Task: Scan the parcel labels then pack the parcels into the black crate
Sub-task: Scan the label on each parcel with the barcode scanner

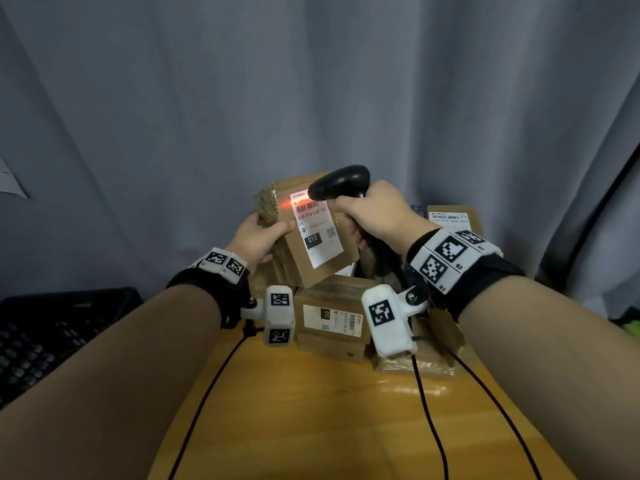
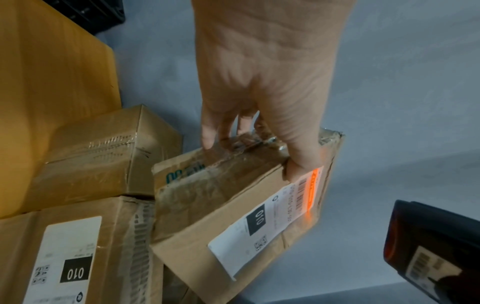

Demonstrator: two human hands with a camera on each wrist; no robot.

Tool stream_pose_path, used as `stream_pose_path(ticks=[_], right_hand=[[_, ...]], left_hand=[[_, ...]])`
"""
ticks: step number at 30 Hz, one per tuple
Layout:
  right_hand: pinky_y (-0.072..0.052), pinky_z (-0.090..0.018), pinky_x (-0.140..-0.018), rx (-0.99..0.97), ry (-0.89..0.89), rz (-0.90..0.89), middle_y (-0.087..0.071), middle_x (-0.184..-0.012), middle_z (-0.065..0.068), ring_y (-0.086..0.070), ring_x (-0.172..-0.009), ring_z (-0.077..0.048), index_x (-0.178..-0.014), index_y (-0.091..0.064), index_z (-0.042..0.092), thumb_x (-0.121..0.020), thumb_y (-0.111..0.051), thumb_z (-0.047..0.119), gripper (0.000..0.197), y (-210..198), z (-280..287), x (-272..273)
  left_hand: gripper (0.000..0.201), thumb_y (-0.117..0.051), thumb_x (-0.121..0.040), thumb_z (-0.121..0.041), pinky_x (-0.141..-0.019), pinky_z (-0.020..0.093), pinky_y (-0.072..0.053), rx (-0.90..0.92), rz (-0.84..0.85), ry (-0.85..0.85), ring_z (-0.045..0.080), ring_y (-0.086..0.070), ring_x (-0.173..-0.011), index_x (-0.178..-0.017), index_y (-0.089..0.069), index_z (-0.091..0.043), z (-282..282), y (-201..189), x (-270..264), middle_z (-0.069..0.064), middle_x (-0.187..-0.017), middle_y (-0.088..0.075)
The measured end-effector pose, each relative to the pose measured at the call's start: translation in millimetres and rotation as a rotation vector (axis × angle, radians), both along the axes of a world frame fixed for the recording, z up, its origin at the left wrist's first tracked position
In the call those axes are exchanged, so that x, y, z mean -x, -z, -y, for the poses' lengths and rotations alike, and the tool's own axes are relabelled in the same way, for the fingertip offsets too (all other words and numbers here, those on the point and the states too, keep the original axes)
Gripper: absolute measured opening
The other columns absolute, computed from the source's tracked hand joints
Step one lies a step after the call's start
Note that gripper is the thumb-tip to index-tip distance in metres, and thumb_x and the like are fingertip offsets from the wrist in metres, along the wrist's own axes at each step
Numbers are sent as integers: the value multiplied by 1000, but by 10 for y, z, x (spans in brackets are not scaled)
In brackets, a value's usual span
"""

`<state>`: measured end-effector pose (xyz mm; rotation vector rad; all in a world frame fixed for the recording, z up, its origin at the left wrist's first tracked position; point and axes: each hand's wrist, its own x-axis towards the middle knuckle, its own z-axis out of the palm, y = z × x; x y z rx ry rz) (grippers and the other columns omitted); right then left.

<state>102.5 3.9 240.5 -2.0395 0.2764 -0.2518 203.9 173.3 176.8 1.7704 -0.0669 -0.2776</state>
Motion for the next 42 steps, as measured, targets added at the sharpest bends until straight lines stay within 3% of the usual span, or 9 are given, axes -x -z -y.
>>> stream_pose_path(ticks=[8, 13, 19, 28, 31, 34, 37, 39, 42], right_hand=[[-52, -25, -48, 14, 24, -38, -63, -58, -9, -61, -48, -20, -80, -63, 3, -88, -65, 27, 26, -36, -31, 54], [-53, -25, -48, 16, 64, 65, -63, -58, -8, -62, -47, -19, -76, -64, 5, -87, -65, 27, 24, -39, -26, 116], [-49, -26, -48, 20, 90, 62, -59, -52, -5, -58, -41, -14, -69, -61, 8, -87, -64, 28, 27, 279, -17, 284], [-47, -23, -44, -65, 120, 129, -57, -50, -1, -56, -41, -11, -72, -61, 10, -88, -65, 25, 23, 378, -35, 359], [-49, -22, -52, -131, 82, 265, -60, -55, 8, -58, -51, -7, -89, -62, 11, -87, -67, 18, 8, 478, -72, 370], [-49, -12, -69, -184, 129, 356, -65, -87, 15, -61, -80, 4, -113, -57, 19, -83, -72, 11, 34, 623, -99, 345], [-42, -9, -79, -220, 197, 334, -62, -103, 12, -56, -98, 5, -117, -55, 21, -83, -72, 11, 39, 731, -108, 311], [-40, -15, -84, -245, 203, 271, -63, -105, 9, -55, -100, 2, -117, -56, 20, -84, -72, 14, 37, 817, -85, 257], [-44, -27, -94, -331, 126, 113, -62, -118, 4, -57, -110, -9, -129, -52, 21, -85, -72, 19, 48, 974, -113, 169]], left_hand=[[54, -73, -80, -35, -99, 44, -47, 8, 4, -11, 14, -59, -104, -128, -51, -21, -53, -17, -17, -5, -117, -62], [48, -73, -79, -36, -99, 46, -48, 18, 6, 6, 16, -61, -106, -121, -53, -24, -50, -35, -17, -4, -116, -64], [57, -73, -80, -36, -97, 44, -50, 31, 13, 31, 16, -61, -109, -129, -50, -20, -34, -37, -12, -2, -119, -63], [49, -70, -83, -35, -94, 39, -50, 26, 20, 76, 14, -61, -105, -126, -53, -20, -29, -10, -12, -7, -111, -64], [58, -71, -80, -41, -95, 40, -51, 27, 8, 104, 17, -61, -108, -130, -50, -20, -87, 61, -62, -2, -119, -62], [83, -73, -68, -55, -86, 37, -55, 70, -13, 62, 18, -62, -108, -137, -42, -20, -171, 161, -110, 2, -124, -60], [88, -70, -58, -61, -86, 36, -55, 130, -63, -14, 17, -65, -104, -131, -45, -19, -294, 310, -138, 3, -120, -65], [82, -68, -56, -62, -79, 32, -57, 157, -107, -29, 15, -69, -97, -123, -52, -17, -374, 400, -88, 3, -114, -69], [46, -62, -82, -48, -56, 20, -54, 184, -99, -44, 12, -70, -78, -112, -60, -12, -479, 545, 5, 5, -102, -72]])
